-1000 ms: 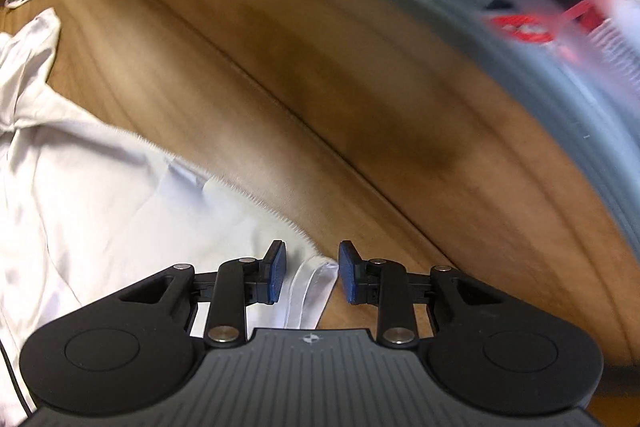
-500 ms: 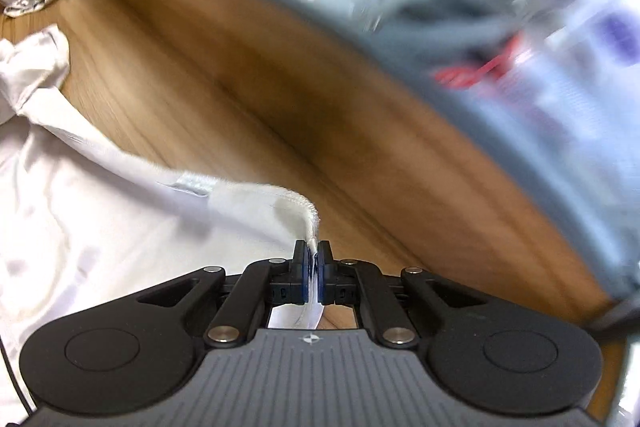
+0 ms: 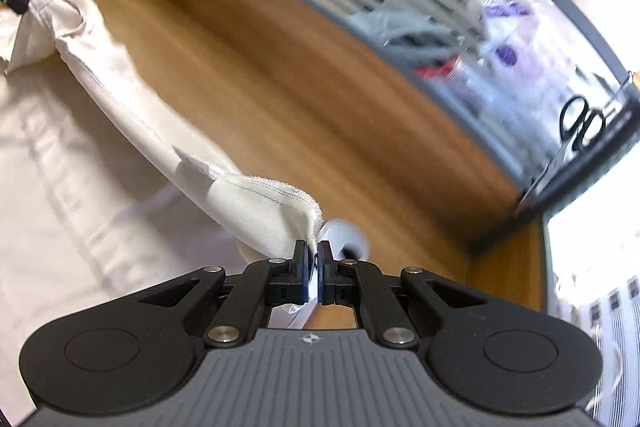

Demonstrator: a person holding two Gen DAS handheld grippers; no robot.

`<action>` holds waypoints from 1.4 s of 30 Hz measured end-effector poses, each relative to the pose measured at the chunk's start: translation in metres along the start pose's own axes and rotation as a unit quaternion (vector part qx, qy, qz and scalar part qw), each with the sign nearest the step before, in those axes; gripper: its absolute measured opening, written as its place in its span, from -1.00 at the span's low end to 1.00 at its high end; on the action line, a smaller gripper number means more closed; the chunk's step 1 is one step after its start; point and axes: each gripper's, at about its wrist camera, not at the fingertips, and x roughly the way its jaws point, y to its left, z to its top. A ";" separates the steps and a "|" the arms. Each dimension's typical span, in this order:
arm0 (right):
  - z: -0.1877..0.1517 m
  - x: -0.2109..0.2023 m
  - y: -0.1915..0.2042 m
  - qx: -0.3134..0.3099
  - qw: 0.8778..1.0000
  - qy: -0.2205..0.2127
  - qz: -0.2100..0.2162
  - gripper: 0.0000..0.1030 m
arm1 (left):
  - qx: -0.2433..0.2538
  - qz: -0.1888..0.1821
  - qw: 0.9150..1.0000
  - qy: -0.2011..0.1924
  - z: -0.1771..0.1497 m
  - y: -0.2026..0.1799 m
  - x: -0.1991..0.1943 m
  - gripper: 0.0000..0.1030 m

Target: Fold clothes

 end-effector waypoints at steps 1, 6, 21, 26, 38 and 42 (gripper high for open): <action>-0.005 -0.001 0.008 0.000 1.000 0.005 -0.002 -0.92 | 0.007 -0.001 1.000 0.004 -0.005 -0.003 -0.001 -0.95; -0.033 -0.003 0.040 -0.019 0.999 0.026 -0.013 -0.92 | 0.022 -0.007 1.000 0.021 -0.023 -0.016 0.001 -0.95; -0.050 -0.042 0.074 -0.057 0.996 0.069 0.015 -0.44 | -0.022 -0.012 0.999 0.035 -0.069 -0.009 -0.018 -0.65; -0.028 -0.038 0.077 -0.057 0.997 0.051 0.025 -0.37 | -0.080 0.018 0.995 0.050 -0.082 0.018 -0.021 -0.46; 0.071 -0.061 0.110 0.080 0.991 0.006 0.108 -0.36 | -0.253 -0.042 0.965 0.060 -0.101 0.113 0.001 -0.42; 0.109 -0.067 0.143 0.115 0.985 -0.010 0.131 -0.34 | -0.263 -0.099 0.957 0.069 -0.103 0.118 0.016 -0.42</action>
